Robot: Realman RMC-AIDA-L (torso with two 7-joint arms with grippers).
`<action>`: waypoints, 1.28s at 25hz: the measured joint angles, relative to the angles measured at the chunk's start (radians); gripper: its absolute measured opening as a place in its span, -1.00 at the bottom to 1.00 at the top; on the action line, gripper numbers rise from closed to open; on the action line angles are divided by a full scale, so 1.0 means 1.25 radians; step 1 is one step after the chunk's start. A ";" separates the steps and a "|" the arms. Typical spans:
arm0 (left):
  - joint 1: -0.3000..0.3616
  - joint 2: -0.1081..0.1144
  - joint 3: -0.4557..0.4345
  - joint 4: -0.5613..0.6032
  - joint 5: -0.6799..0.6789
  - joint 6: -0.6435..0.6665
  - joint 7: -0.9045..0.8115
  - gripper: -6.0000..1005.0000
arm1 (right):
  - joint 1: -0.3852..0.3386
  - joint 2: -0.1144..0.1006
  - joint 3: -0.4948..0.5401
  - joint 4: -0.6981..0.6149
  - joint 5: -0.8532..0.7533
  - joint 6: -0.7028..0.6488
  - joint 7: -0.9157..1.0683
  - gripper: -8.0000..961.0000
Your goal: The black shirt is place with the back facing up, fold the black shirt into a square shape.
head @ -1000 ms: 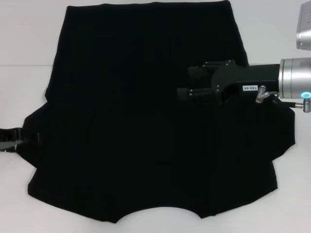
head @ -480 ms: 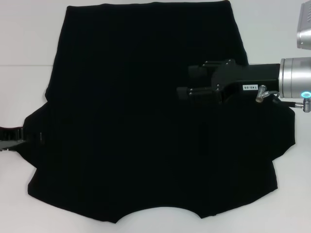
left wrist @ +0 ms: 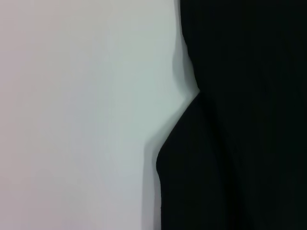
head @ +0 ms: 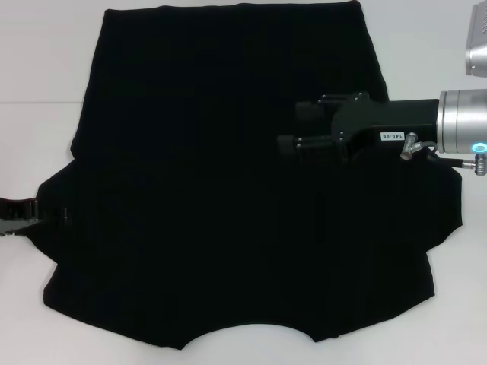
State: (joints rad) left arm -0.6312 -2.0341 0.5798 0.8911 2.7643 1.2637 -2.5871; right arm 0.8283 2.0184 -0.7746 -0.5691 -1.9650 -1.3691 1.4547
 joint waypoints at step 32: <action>-0.001 -0.002 0.031 0.000 0.000 -0.048 0.007 -0.76 | -0.001 0.000 0.020 -0.002 0.006 0.003 0.000 0.65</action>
State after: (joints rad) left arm -0.6321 -2.0369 0.6188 0.8908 2.7642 1.2031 -2.5781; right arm 0.8265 2.0180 -0.7501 -0.5716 -1.9575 -1.3650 1.4541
